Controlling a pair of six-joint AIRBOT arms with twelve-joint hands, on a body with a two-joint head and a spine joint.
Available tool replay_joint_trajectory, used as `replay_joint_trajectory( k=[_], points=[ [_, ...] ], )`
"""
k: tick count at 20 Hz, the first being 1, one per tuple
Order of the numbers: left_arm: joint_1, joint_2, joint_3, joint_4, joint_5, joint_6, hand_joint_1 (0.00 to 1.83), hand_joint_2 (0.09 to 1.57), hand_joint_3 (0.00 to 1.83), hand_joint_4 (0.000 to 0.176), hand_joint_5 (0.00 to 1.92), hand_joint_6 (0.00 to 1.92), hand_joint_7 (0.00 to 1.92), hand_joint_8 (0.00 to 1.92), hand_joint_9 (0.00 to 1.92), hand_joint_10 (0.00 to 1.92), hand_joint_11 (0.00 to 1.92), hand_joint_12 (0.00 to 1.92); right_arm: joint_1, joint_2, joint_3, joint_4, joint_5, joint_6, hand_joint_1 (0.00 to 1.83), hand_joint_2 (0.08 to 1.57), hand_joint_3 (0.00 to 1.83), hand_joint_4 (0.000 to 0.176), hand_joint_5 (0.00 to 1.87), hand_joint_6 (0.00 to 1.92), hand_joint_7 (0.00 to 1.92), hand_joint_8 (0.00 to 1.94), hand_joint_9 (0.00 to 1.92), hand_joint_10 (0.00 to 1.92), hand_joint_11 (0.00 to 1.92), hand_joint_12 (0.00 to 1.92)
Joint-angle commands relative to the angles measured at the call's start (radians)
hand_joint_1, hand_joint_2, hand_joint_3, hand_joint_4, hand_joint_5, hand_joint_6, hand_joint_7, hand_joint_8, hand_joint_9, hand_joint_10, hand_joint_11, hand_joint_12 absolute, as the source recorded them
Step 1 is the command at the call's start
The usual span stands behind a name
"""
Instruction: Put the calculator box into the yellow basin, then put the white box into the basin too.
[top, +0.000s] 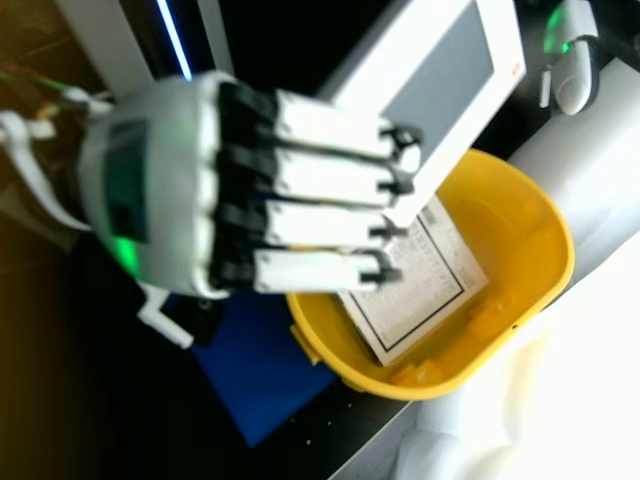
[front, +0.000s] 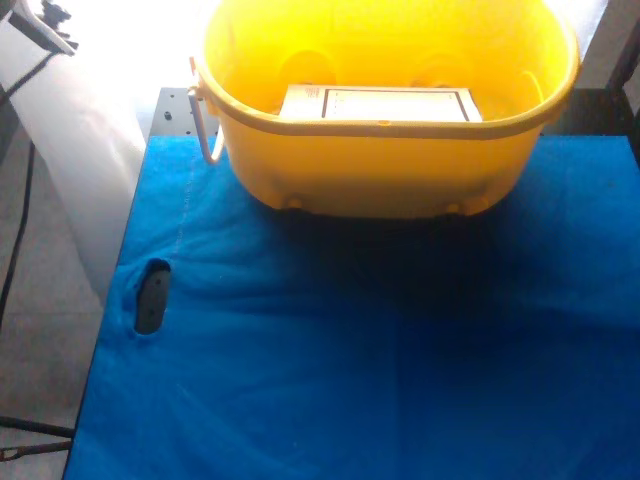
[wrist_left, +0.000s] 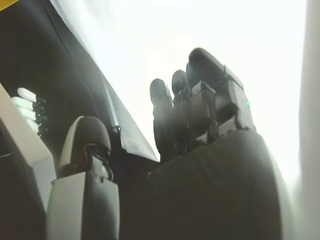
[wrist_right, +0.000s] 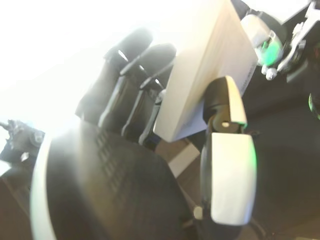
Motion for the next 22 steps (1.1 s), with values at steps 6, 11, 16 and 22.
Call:
replay_joint_trajectory(
  k=[6, 11, 16, 22],
  points=[
    [-0.009, 0.014, -0.018, 0.003, -0.150, -0.003, 0.55, 1.13, 0.00, 0.000, 0.44, 0.02, 0.33, 0.01, 0.10, 0.37, 0.00, 1.11, 0.017, -0.018, 0.026, -0.034, -0.071, 0.008, 1.24, 1.16, 0.00, 0.000, 0.79, 1.37, 1.00, 0.92, 0.81, 0.87, 0.48, 1.38],
    [-0.009, 0.022, -0.029, 0.014, -0.164, -0.005, 0.53, 1.18, 0.00, 0.000, 0.42, 0.00, 0.33, 0.00, 0.13, 0.28, 0.00, 1.00, 0.021, -0.020, 0.025, -0.034, -0.071, 0.008, 1.11, 0.90, 0.00, 0.000, 0.22, 0.04, 0.17, 0.01, 0.12, 0.04, 0.00, 0.58],
    [-0.006, 0.040, -0.045, 0.016, -0.169, -0.007, 0.55, 1.18, 0.00, 0.000, 0.42, 0.01, 0.29, 0.00, 0.12, 0.25, 0.00, 0.98, 0.027, -0.020, 0.017, -0.034, -0.085, 0.009, 0.91, 0.85, 0.00, 0.000, 0.02, 0.00, 0.00, 0.00, 0.00, 0.00, 0.00, 0.00],
    [0.004, 0.083, -0.087, 0.016, -0.194, -0.008, 0.57, 1.23, 0.00, 0.000, 0.45, 0.01, 0.34, 0.01, 0.16, 0.31, 0.00, 1.22, 0.001, -0.015, -0.013, -0.034, -0.208, 0.071, 0.84, 0.89, 0.01, 0.000, 0.13, 0.04, 0.03, 0.01, 0.00, 0.00, 0.00, 0.00]
  ],
)
